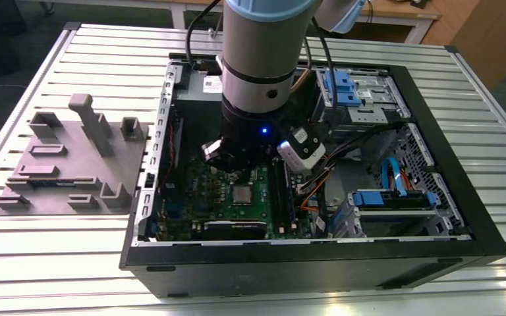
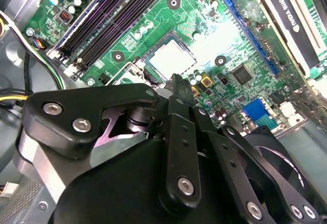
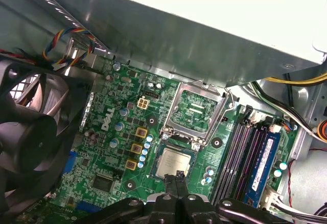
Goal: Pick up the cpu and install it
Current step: 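Close the cpu cover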
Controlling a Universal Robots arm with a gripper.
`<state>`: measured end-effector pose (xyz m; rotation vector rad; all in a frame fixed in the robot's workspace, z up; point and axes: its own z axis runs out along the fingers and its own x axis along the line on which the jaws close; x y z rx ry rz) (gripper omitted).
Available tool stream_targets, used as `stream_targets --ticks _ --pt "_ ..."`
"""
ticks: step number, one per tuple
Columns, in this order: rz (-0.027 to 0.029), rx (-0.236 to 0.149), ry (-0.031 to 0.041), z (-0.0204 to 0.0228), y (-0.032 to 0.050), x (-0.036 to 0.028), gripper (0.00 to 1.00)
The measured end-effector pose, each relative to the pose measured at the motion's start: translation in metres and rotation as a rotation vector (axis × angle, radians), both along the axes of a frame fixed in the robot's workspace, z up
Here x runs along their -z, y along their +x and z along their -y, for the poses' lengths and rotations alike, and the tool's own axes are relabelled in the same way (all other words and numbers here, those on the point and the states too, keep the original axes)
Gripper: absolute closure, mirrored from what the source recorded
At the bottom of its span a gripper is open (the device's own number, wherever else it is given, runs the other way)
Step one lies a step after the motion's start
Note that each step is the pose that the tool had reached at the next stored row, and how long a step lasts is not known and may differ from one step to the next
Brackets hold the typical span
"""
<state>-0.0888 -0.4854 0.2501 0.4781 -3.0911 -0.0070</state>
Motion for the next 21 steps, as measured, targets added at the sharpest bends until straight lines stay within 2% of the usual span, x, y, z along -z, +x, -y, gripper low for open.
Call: stream_targets --ticks 7,14,18,21 --pt "0.0000 -0.004 0.0000 0.0000 0.0000 0.0000 0.90" --pt "0.0001 -0.118 0.0001 0.0000 0.0004 0.0008 0.90" --pt "0.0000 -0.121 0.0000 -0.0008 0.0047 0.0009 0.90" --pt "-0.0006 -0.121 0.0000 -0.0021 0.0115 0.0011 0.90"
